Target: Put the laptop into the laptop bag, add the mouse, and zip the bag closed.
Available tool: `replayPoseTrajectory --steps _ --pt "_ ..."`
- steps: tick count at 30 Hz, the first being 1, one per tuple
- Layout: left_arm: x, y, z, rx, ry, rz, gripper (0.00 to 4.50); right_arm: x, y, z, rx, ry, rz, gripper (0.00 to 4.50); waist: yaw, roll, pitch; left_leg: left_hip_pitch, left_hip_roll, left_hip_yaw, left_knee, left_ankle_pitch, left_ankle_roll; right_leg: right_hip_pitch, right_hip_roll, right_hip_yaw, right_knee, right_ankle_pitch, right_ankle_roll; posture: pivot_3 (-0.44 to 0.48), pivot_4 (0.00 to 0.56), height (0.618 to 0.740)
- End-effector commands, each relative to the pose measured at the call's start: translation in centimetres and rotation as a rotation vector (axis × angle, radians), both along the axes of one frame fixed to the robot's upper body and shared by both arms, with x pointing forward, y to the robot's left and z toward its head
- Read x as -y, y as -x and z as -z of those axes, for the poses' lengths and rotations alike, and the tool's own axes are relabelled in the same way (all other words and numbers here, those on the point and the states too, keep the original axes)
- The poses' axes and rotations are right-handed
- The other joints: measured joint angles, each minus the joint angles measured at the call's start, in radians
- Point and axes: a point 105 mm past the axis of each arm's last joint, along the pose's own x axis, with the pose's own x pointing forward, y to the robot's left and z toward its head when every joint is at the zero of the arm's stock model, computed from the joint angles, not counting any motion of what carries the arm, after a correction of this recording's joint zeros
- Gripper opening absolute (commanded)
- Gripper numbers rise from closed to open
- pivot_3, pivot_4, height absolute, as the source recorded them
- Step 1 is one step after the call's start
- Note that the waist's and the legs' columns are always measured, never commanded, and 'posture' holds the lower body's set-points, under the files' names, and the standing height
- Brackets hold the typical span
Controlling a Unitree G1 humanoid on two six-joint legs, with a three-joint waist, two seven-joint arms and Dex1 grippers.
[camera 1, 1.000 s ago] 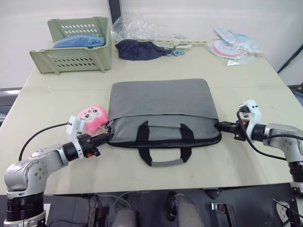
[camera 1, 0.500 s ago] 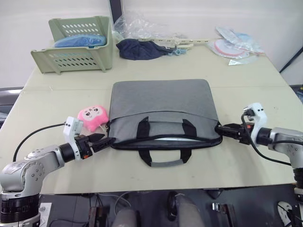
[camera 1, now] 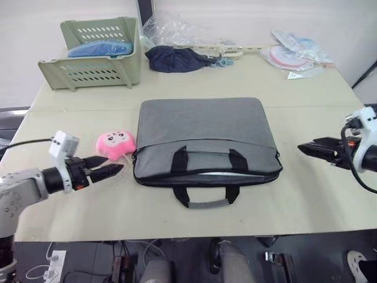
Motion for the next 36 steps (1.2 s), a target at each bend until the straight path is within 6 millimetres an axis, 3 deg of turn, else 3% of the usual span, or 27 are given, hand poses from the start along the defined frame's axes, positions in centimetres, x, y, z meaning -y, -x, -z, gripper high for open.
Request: replayPoseTrajectory --steps 1,4,9,16,19,27,36 --pt "-0.3 1.4 -4.5 0.146 0.009 0.073 4.16 -2.7 0.8 -4.0 0.127 0.030 -0.133 3.50 -0.002 0.000 0.001 0.000 0.000 0.000 0.000 0.000 0.000 0.000 0.000 0.000 0.000 0.000 0.000 0.000 0.150 0.740" --pt "-0.5 2.2 -7.2 0.210 0.004 0.108 4.16 -4.8 0.5 -5.4 0.202 0.031 -0.194 3.50 -0.007 0.001 0.002 0.000 0.000 0.000 0.000 0.000 0.000 -0.001 0.000 0.000 0.001 0.000 0.000 0.000 0.150 0.740" --pt "-0.2 2.9 -10.2 0.283 -0.041 0.160 4.16 -8.0 -0.9 -6.2 0.305 0.057 -0.246 3.50 -0.006 0.001 0.003 0.000 0.000 0.000 0.000 0.000 -0.001 -0.001 0.000 0.001 0.001 0.000 0.000 0.000 0.150 0.740" --pt "2.2 4.0 -12.5 0.357 -0.042 0.285 4.16 -13.3 -1.3 -6.0 0.398 0.061 -0.372 3.50 -0.004 0.002 0.003 0.000 0.000 0.000 0.000 0.000 -0.001 -0.002 0.001 0.000 0.001 0.000 0.000 0.000 0.150 0.740" --pt "2.9 4.1 -13.0 0.378 -0.018 0.315 4.16 -14.2 -1.6 -6.3 0.429 0.045 -0.385 3.50 -0.004 0.002 0.003 0.001 0.000 0.000 0.000 0.000 -0.001 -0.002 0.000 0.000 0.001 0.000 0.000 0.000 0.150 0.740" --pt "3.7 4.6 -13.5 0.394 0.022 0.359 4.26 -15.4 -2.1 -6.3 0.463 -0.001 -0.402 0.05 -0.012 0.002 0.003 0.001 0.000 0.000 0.000 0.000 -0.001 -0.002 0.001 0.000 0.001 0.000 0.000 0.000 0.150 0.740" --pt "4.3 4.6 -13.4 0.395 0.045 0.377 4.26 -18.0 -3.8 -4.5 0.445 -0.079 -0.442 0.05 -0.032 0.002 0.003 0.002 0.000 0.000 0.000 0.000 -0.001 -0.002 0.001 0.000 0.004 0.000 -0.001 0.000 0.150 0.740"
